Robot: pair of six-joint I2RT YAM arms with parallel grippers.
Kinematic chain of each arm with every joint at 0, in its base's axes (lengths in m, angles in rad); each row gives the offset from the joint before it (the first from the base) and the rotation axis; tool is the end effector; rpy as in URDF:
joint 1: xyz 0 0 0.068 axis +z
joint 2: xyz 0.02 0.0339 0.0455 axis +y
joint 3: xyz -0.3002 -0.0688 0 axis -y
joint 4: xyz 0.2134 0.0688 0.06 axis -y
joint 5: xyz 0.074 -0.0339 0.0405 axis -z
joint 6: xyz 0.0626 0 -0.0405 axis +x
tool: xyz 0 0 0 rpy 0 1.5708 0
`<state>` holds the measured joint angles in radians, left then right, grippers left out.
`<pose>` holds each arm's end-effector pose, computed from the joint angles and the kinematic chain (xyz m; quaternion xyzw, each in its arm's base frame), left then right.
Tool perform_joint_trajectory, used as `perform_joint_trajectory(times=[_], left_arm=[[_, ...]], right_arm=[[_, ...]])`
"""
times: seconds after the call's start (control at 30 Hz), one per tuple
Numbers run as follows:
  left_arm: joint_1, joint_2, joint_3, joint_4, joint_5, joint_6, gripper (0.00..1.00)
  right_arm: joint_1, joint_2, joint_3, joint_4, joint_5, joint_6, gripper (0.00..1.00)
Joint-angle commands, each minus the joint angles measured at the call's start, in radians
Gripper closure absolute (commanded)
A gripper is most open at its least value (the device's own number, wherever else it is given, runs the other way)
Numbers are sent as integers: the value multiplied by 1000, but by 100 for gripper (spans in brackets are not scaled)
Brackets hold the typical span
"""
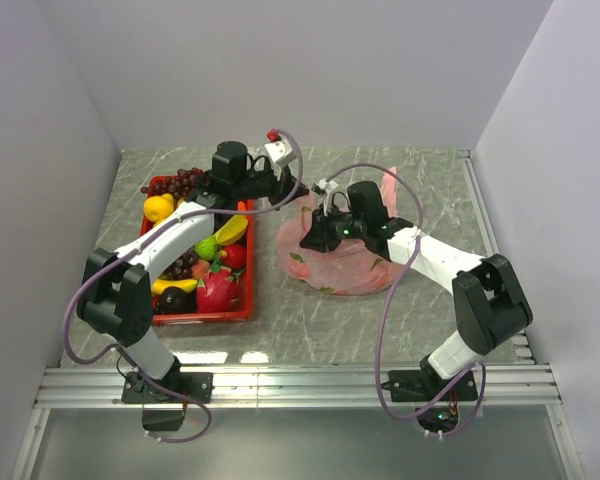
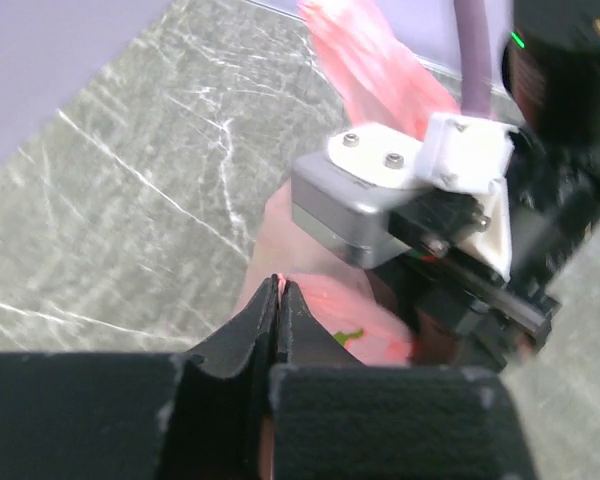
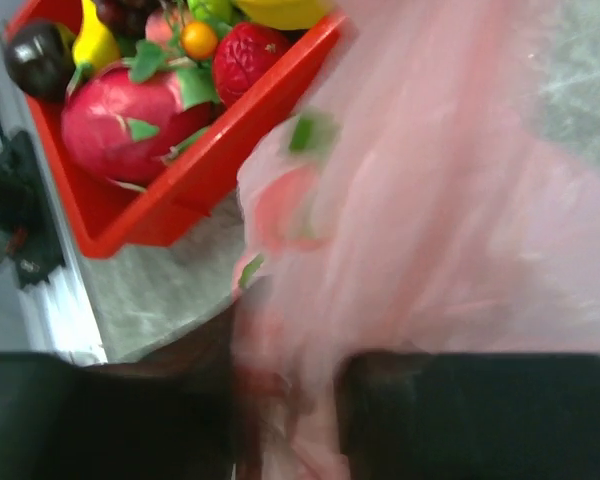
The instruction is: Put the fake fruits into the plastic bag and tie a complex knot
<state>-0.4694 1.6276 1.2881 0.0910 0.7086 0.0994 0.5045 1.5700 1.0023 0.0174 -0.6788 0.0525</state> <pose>0.3169 -0.2064 0.3688 0.4122 0.6508 -0.3751 0.5157 0.2756 0.1971 0.2854 -0.3428 0.7655 0.4059 0.3629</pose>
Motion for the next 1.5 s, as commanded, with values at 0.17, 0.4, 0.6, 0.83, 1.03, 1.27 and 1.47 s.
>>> perform_joint_trajectory(times=[0.17, 0.4, 0.6, 0.83, 1.03, 1.27, 1.47], left_arm=[[70, -61, -51, 180, 52, -453, 50], [169, -259, -234, 55, 141, -429, 16], [144, -227, -355, 159, 189, -498, 1], [72, -104, -285, 269, 95, -599, 2], [23, -29, -277, 401, 88, -757, 19], [5, 29, -277, 525, 61, -854, 39], [-17, 84, -262, 644, 127, -928, 49]], right_arm=[[-11, -53, -45, 95, -82, -16, 100], [-27, -73, -80, 139, -133, 6, 100], [-34, -76, -80, 145, -146, -3, 100], [-32, -70, -79, 159, -74, 9, 100], [-31, -82, -105, 162, -36, 9, 100], [-32, -117, -152, 204, -77, 6, 100], [-32, -107, -154, 200, -85, -11, 100]])
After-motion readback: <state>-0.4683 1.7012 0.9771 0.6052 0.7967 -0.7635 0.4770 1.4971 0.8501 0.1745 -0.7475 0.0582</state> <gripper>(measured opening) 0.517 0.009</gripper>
